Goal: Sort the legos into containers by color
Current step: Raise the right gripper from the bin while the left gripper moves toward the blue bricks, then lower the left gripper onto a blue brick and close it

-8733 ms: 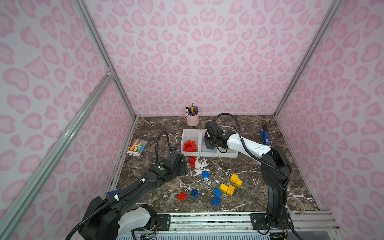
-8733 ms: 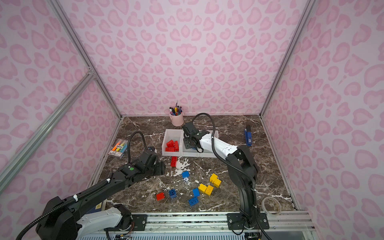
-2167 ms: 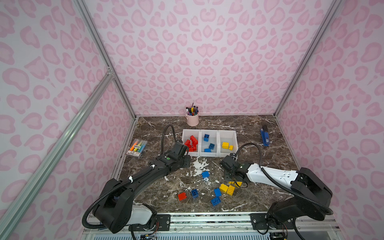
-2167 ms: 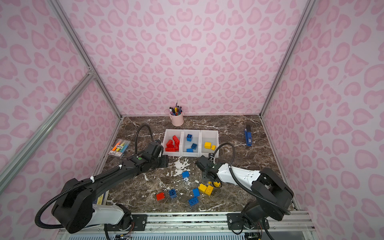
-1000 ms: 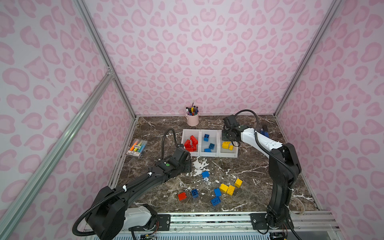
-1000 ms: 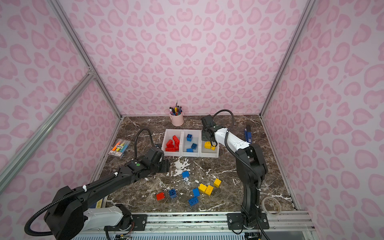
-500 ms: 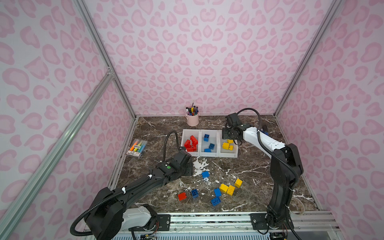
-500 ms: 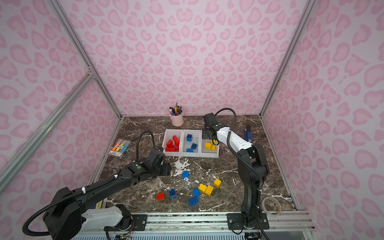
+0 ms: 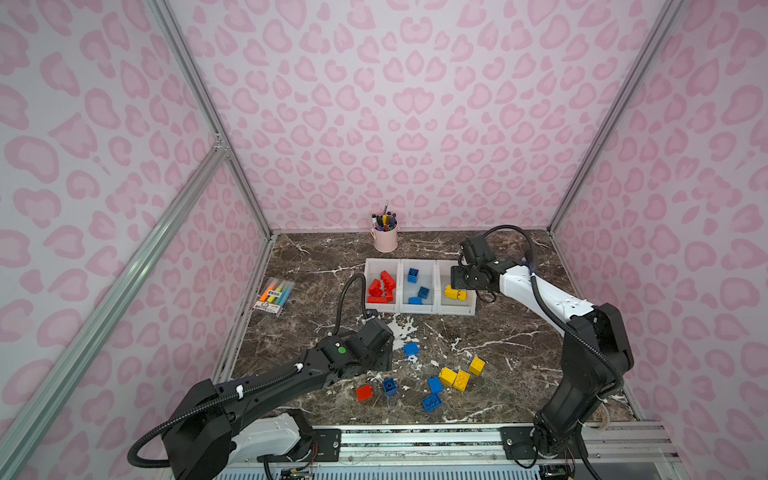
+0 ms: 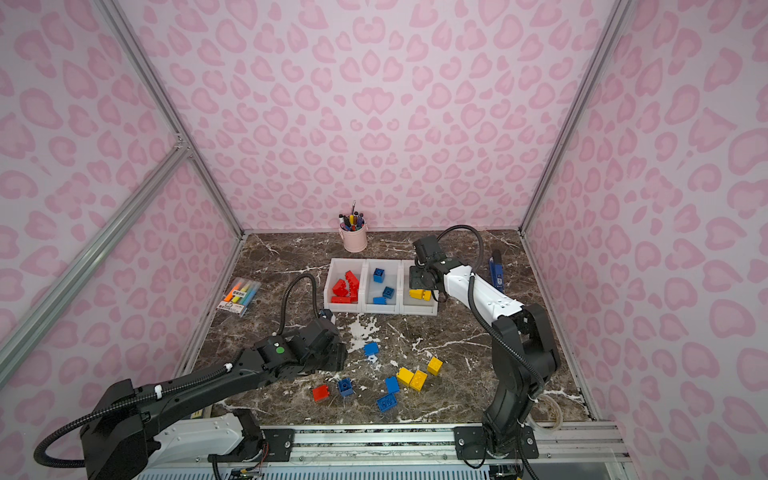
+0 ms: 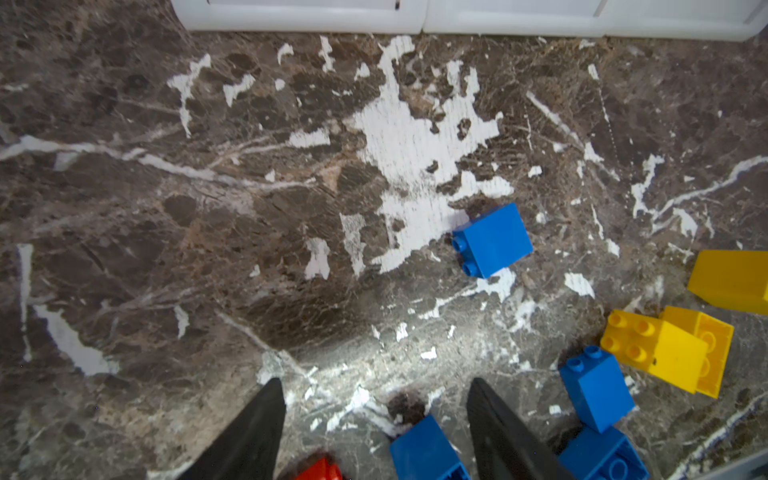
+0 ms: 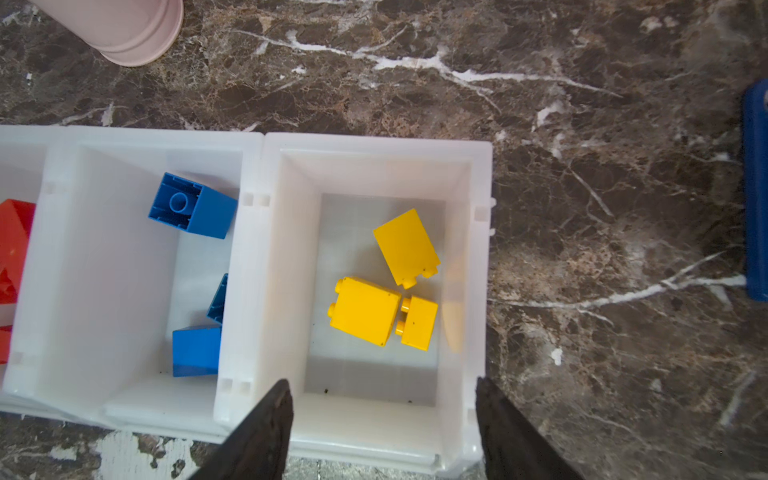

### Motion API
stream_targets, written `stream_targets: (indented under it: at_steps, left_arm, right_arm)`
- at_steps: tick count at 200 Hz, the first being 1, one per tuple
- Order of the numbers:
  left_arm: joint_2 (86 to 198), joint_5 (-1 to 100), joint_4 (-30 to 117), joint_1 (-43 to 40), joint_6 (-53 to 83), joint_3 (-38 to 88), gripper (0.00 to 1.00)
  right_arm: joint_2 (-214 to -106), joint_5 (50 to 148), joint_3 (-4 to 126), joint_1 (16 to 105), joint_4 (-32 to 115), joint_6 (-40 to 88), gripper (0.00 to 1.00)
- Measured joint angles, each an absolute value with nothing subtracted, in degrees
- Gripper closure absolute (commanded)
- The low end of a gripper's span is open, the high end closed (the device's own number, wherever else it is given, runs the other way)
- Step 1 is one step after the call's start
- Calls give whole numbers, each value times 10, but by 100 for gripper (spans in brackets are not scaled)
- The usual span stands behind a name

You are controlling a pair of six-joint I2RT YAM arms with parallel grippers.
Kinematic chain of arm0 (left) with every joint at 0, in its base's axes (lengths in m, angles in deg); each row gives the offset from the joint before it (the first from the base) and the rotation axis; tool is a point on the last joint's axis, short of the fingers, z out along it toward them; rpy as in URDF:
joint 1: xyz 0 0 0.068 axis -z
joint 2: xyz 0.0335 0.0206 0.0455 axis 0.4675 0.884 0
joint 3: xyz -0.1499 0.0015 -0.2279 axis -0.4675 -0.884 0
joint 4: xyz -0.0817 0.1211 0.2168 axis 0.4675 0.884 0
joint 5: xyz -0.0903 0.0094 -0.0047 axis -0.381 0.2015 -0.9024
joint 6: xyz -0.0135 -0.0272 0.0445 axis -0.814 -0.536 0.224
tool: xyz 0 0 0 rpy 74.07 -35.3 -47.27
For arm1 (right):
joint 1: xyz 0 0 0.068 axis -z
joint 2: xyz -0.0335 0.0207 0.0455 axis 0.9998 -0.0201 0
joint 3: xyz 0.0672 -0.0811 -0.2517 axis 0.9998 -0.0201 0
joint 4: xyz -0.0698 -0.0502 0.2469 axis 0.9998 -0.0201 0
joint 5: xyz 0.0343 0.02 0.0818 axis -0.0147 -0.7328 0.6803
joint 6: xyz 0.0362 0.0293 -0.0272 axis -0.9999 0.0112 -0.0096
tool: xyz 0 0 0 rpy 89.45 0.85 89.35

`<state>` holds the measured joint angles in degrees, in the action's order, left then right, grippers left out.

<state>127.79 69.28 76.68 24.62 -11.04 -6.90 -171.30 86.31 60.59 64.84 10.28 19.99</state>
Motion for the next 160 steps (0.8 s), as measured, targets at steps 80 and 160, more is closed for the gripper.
stream_targets:
  at_steps: [80,160]
  left_arm:
    - [1369,707,814,374,-225,-30,26]
    - [1397,713,854,394,-261,-13,37]
  right_arm:
    - [-1663,879,557,646,120,202,30]
    - [-1649,889,532,646,129,202,30]
